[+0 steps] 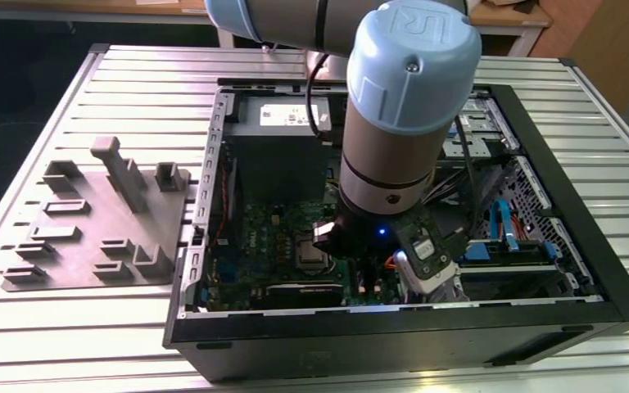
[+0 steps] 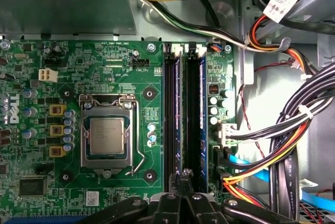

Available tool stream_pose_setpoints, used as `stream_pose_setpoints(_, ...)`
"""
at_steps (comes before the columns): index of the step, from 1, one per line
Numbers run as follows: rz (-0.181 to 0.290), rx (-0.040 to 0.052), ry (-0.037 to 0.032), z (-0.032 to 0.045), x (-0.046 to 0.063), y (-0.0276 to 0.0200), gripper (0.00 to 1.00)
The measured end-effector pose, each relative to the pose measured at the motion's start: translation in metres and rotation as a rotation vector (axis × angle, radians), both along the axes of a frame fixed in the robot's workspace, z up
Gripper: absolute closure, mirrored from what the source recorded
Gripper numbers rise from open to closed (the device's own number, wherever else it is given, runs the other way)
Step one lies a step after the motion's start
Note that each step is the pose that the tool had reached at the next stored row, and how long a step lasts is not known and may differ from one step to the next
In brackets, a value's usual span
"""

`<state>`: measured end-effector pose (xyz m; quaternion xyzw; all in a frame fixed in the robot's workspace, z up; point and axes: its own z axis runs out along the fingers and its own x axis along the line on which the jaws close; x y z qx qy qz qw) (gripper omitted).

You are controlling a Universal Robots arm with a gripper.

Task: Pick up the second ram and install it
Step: 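Press down the second ram until it locks into place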

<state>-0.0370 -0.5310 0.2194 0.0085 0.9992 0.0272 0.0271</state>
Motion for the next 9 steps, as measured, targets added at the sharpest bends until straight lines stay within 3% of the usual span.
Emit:
stream_pose_setpoints(5,0.0,-0.0028,0.0008,0.0127,0.0,-0.0004,0.9)
stream_pose_setpoints(9,0.0,-0.003,0.0008,0.0137,0.0,-0.0004,0.9)
